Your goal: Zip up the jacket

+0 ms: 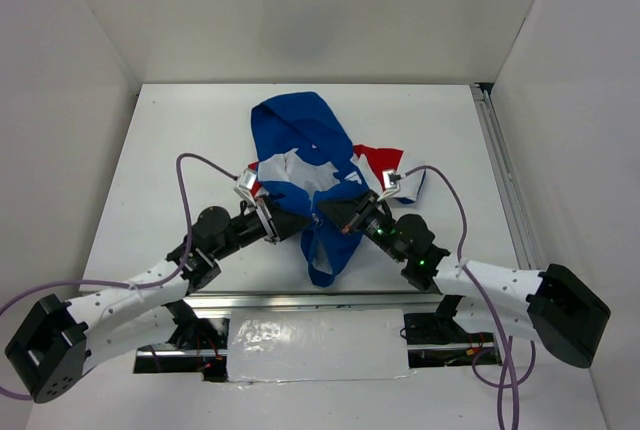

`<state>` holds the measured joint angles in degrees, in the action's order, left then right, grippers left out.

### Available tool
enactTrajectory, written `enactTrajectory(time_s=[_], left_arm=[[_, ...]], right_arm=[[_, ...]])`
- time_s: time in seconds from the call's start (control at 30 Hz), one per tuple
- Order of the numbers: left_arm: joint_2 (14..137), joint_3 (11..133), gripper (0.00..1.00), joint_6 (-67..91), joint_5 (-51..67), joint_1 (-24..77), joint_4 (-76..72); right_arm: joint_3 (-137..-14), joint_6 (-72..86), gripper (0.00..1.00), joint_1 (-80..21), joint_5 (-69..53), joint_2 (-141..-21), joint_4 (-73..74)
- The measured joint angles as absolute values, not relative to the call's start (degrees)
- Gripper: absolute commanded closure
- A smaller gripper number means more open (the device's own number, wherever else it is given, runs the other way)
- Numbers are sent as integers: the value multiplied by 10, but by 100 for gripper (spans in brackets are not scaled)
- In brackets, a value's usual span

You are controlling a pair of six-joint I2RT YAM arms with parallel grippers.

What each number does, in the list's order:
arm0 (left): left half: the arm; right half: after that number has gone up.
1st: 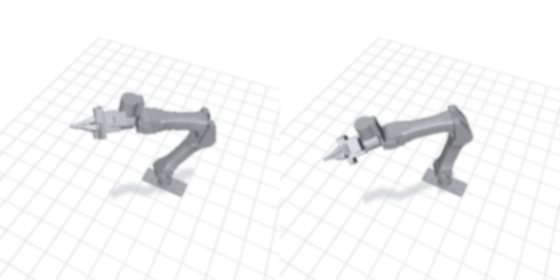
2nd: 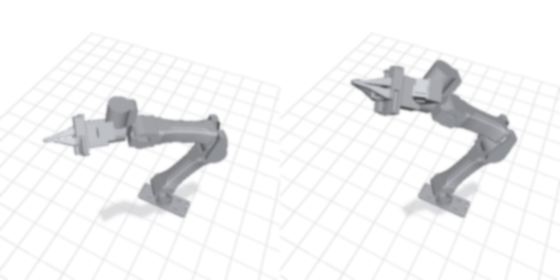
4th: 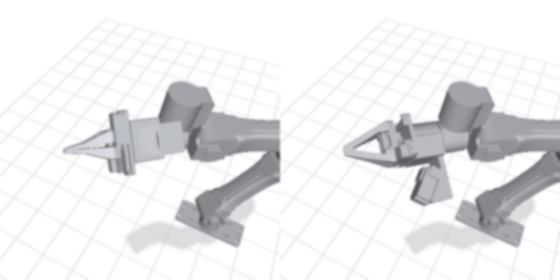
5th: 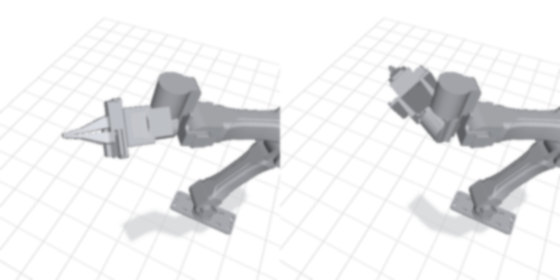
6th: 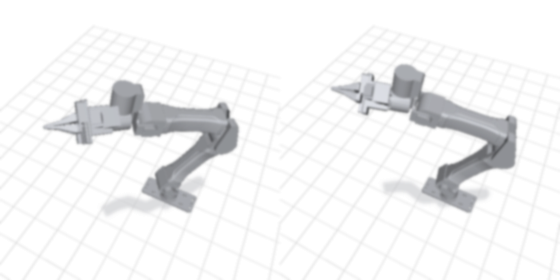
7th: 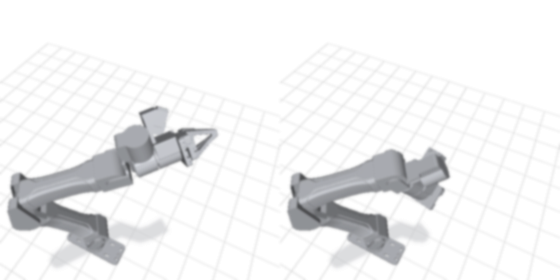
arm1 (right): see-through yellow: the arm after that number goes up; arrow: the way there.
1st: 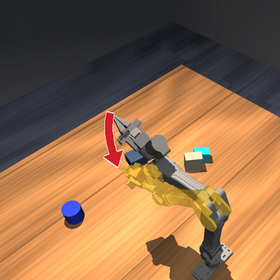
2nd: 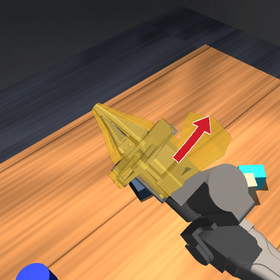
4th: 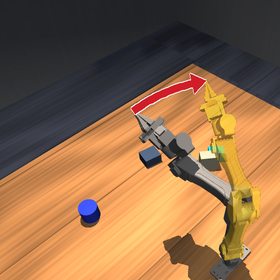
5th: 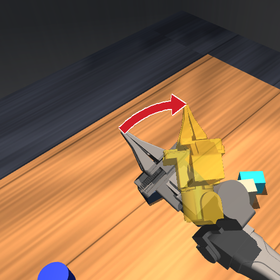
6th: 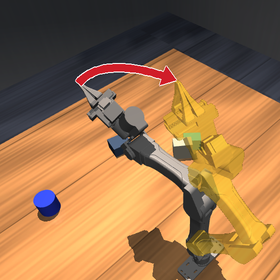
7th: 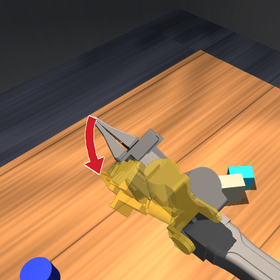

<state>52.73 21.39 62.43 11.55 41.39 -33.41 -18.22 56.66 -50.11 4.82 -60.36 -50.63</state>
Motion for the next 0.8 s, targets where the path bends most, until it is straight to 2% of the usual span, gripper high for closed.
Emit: enactTrajectory(time_s=[0.63, 0.8], left_arm=[[561, 216, 100, 542, 167, 424, -352], [564, 232, 100, 542, 141, 426, -317]], right_arm=[[-199, 634, 100, -507, 99, -535, -335], [-297, 616, 87, -509, 99, -562, -201]])
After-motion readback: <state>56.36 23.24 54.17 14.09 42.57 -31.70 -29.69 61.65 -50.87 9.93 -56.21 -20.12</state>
